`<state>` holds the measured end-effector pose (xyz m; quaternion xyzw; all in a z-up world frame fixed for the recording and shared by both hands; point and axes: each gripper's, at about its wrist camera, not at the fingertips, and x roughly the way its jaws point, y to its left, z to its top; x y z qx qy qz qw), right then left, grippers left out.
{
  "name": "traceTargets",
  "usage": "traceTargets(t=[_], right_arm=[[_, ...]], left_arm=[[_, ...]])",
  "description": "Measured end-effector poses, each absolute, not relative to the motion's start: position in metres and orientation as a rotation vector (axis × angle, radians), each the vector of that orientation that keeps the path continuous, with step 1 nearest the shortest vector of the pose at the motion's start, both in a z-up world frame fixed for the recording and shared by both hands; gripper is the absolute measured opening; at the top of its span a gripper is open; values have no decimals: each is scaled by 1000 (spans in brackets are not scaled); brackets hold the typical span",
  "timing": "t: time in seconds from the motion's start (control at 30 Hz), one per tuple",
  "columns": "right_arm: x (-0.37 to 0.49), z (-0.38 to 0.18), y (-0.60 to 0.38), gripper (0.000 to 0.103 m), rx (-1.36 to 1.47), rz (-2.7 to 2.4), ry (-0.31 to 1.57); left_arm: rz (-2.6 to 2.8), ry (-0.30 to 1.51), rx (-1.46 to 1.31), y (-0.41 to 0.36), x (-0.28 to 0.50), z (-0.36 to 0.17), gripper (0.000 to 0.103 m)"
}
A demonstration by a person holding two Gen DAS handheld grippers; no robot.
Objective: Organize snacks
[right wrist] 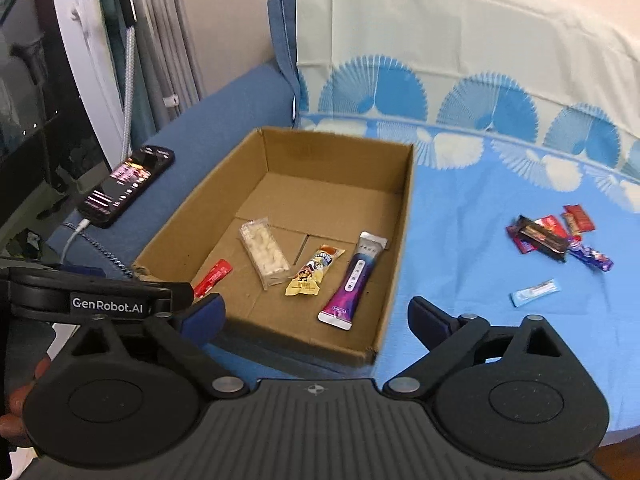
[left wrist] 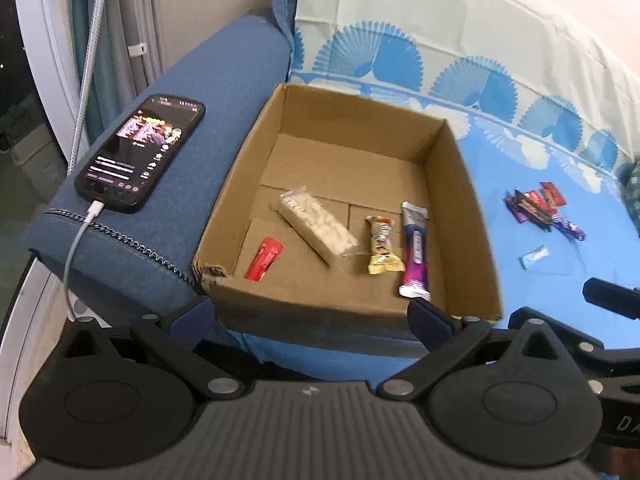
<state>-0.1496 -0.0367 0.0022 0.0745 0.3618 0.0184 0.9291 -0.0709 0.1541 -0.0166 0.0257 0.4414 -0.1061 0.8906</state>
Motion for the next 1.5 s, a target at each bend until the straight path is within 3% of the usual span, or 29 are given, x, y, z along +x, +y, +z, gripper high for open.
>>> traceTargets(t=[0.63, 1.5], right_arm=[[-220, 22, -45, 102, 206, 16, 654], [-211, 14, -47, 102, 220, 14, 683]], left_arm=[[-224, 836, 109, 138, -135, 15, 103], [-221, 868, 130, 136, -124, 6, 103]])
